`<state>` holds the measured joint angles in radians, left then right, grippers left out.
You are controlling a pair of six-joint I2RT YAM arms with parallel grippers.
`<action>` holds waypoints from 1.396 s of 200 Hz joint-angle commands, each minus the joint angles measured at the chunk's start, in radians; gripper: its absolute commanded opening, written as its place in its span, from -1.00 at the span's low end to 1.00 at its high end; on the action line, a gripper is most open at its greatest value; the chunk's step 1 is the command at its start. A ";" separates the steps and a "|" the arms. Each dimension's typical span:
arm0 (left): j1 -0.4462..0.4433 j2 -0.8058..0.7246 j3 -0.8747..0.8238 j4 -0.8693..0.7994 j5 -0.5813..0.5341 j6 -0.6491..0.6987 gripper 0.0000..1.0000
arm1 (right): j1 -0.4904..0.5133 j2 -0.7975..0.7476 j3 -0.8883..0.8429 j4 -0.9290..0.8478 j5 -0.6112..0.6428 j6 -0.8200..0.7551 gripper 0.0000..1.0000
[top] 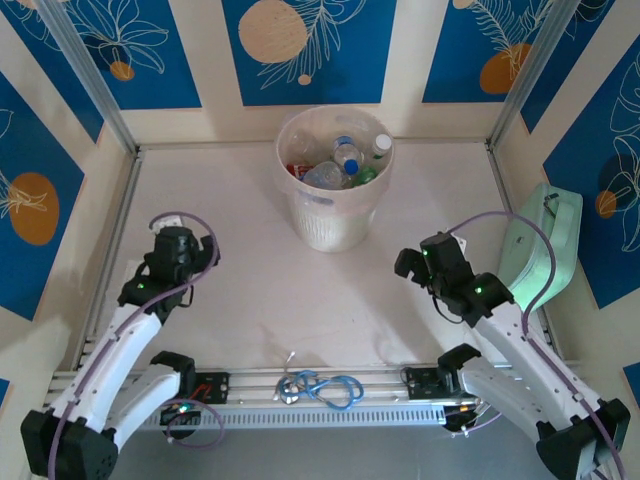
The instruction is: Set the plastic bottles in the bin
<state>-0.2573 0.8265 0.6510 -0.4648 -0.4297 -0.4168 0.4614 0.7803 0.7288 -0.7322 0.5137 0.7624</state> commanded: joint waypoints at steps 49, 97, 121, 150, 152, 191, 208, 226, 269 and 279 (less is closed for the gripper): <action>0.015 -0.055 -0.002 0.101 -0.002 0.022 1.00 | 0.307 0.302 0.688 0.034 -0.180 -0.307 0.98; 0.015 -0.082 0.061 0.051 0.090 -0.004 1.00 | 0.216 0.654 1.031 0.040 -0.477 -0.285 0.98; 0.014 -0.082 0.059 0.041 0.128 -0.006 1.00 | 0.207 0.750 1.093 0.074 -0.549 -0.255 0.98; 0.014 -0.065 0.038 0.047 0.137 -0.017 1.00 | 0.207 0.837 1.153 0.034 -0.526 -0.250 0.98; 0.014 -0.064 0.038 0.047 0.138 -0.018 1.00 | 0.204 0.841 1.153 0.032 -0.523 -0.249 0.98; 0.015 -0.062 0.030 0.049 0.135 -0.021 1.00 | 0.166 0.840 1.111 0.007 -0.474 -0.246 0.98; 0.015 -0.060 0.031 0.051 0.135 -0.019 1.00 | 0.157 0.814 1.100 0.004 -0.448 -0.253 0.98; 0.015 -0.051 0.036 0.049 0.145 -0.021 1.00 | 0.134 0.794 1.111 -0.040 -0.413 -0.251 0.98; 0.015 -0.039 0.044 0.051 0.158 -0.021 1.00 | 0.092 0.667 1.065 -0.078 -0.340 -0.287 0.98; 0.015 -0.037 0.043 0.060 0.150 -0.014 1.00 | 0.090 0.623 1.043 -0.087 -0.313 -0.296 0.98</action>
<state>-0.2562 0.7898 0.6872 -0.4084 -0.2874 -0.4362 0.5583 1.5288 1.8084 -0.7834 0.1349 0.4995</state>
